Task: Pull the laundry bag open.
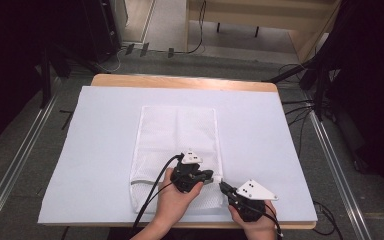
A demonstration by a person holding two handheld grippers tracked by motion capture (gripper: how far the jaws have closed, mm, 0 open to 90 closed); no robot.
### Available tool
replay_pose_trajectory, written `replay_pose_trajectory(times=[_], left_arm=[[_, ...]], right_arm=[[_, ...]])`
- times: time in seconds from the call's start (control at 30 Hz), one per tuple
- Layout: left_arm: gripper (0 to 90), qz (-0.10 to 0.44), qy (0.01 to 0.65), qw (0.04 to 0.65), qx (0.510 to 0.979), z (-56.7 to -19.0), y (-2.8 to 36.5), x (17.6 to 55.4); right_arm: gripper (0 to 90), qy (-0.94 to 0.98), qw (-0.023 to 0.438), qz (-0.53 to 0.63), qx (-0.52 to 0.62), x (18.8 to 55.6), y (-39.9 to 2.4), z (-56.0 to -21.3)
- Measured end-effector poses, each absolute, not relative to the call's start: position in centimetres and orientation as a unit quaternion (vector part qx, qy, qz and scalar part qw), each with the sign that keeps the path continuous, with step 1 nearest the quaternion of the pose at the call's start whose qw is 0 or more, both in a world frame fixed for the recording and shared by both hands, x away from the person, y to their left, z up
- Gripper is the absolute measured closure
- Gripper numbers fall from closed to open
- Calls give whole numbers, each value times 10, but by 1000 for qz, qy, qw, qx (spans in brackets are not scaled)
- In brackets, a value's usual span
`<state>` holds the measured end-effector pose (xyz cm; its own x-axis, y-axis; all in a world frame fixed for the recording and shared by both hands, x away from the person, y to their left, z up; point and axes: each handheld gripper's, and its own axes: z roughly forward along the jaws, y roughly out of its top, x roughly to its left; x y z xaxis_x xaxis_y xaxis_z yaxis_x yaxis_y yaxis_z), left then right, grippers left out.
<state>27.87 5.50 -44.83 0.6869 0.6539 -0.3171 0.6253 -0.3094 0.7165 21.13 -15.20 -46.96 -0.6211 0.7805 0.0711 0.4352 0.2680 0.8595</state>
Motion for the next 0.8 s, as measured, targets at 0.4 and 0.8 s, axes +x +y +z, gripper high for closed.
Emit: replay_pose_trajectory(times=[0.4,0.8], left_arm=[[608,-11,441,424,791,-458,48,290],[876,-38,427,439,790,-456,55,287]], right_arm=[[900,777,190,459,387,210,-150,-469],[900,780,195,451,388,210,-150,-470]])
